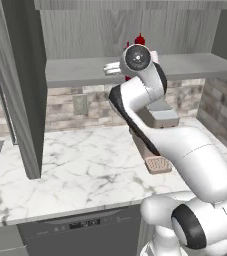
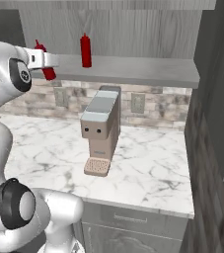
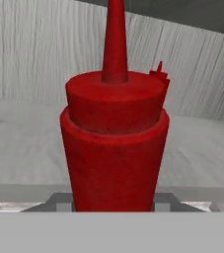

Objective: Take 2 condiments from the cabinet and move them on the counter near the stove.Make sure the condiments are lined up with each other, next to each other.

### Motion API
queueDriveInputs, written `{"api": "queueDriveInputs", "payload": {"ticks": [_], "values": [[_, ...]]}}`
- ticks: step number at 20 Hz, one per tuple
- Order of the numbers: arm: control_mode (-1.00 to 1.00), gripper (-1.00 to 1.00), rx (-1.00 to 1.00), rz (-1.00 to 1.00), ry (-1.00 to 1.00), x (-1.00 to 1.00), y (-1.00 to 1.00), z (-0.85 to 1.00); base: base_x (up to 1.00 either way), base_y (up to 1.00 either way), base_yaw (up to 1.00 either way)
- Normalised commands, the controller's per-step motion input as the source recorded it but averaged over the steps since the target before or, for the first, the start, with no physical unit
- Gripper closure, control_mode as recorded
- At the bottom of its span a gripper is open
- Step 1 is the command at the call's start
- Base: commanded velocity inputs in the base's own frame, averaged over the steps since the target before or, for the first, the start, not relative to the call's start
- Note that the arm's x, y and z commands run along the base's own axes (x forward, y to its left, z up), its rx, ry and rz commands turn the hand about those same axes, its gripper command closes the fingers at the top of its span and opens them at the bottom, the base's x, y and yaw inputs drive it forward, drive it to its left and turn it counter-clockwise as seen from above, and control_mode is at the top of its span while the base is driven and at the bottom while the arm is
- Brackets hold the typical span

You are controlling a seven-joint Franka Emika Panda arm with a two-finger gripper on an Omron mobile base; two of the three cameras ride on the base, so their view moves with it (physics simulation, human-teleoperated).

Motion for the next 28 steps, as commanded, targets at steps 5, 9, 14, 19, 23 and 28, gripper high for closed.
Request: {"api": "queueDriveInputs", "payload": {"ticks": [5, 9, 14, 19, 23, 28], "values": [[-1.00, 1.00, 0.04, 0.00, 0.03, -0.99, -0.17, 0.71, 0.00, 0.00, 0.00], [-1.00, 1.00, 0.03, 0.04, 0.11, -0.86, -0.19, 0.46, 0.00, 0.00, 0.00], [-1.00, 1.00, 0.07, 0.25, 0.07, -0.32, -0.32, 0.04, 0.00, 0.00, 0.00], [-1.00, 1.00, 0.00, 0.23, 0.00, 0.00, -0.58, -0.09, 0.00, 0.00, 0.00], [-1.00, 1.00, -0.01, 0.16, 0.00, -0.07, -0.45, -0.40, 0.00, 0.00, 0.00], [-1.00, 1.00, -0.07, 0.13, 0.00, -0.07, -0.23, -0.65, 0.00, 0.00, 0.00]]}}
